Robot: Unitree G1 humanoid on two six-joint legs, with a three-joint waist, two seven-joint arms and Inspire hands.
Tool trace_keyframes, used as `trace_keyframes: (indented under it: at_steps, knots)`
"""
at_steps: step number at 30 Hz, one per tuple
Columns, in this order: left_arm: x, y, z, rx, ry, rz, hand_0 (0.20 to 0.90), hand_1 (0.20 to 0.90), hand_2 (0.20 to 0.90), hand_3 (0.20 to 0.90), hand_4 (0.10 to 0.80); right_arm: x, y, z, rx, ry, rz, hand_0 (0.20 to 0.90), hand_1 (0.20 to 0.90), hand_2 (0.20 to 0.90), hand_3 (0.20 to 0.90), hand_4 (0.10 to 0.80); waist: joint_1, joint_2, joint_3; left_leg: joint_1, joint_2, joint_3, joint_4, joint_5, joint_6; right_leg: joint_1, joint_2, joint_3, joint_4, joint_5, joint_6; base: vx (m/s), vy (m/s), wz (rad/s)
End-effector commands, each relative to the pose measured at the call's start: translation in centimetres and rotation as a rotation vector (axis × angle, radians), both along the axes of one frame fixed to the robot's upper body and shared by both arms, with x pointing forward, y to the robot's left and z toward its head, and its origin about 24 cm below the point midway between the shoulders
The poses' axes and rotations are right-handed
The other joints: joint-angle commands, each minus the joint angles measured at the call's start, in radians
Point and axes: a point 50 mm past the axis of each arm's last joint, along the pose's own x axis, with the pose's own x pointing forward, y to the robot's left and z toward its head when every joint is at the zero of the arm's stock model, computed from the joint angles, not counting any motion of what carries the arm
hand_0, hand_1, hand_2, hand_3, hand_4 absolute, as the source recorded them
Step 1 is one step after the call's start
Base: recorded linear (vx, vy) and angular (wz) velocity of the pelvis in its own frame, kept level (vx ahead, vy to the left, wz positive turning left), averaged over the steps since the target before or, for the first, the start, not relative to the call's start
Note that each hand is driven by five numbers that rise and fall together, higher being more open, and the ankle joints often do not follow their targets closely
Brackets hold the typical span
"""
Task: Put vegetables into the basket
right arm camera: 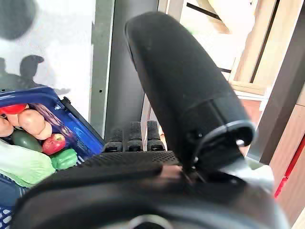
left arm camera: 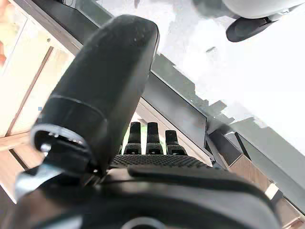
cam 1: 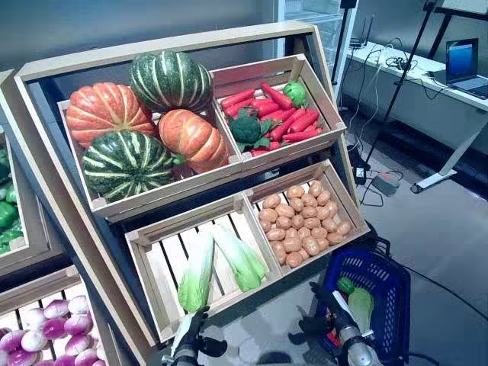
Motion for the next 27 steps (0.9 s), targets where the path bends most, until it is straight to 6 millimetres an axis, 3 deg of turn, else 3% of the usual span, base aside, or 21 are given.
trace_keyframes:
  at_steps: [1,20,23,27]
  knots:
    - [6.1,-0.8,2.1,-0.005,-0.172,-0.066,0.900,0.900,0.900,0.900,0.800,4.5,1.8,2.3,0.095,-0.167,0.038,0.900,0.900,0.900,0.900,0.800,0.010,-0.045,0.038,0.058,-0.044,0.055,0.009,-0.131,0.014,0.047,-0.009,0.025,0.005,-0.081,-0.024,0.000,0.000,0.00]
    - [6.9,-1.3,2.5,-0.043,-0.197,-0.120,0.900,0.900,0.900,0.900,0.800,4.5,1.5,2.2,0.109,-0.150,0.023,0.900,0.900,0.900,0.900,0.800,0.004,-0.042,0.048,0.044,-0.044,0.062,0.009,-0.124,0.012,0.031,-0.006,0.031,0.006,-0.075,-0.025,-0.004,0.000,0.00]
    - [8.0,-1.6,3.5,-0.035,-0.289,-0.152,0.900,0.900,0.900,0.900,0.800,4.8,1.3,2.4,0.111,-0.154,0.018,0.900,0.900,0.900,0.900,0.800,0.003,-0.039,0.055,0.040,-0.044,0.062,0.009,-0.124,0.012,0.026,-0.007,0.033,0.006,-0.074,-0.026,-0.022,0.003,0.00]
    - [9.9,-2.2,6.4,0.026,-0.564,-0.183,0.900,0.900,0.900,0.900,0.800,5.0,1.1,2.6,0.113,-0.158,0.010,0.900,0.900,0.900,0.900,0.800,0.005,-0.038,0.063,0.039,-0.044,0.061,0.009,-0.126,0.010,0.027,-0.007,0.033,0.006,-0.075,-0.028,0.000,0.000,0.01]
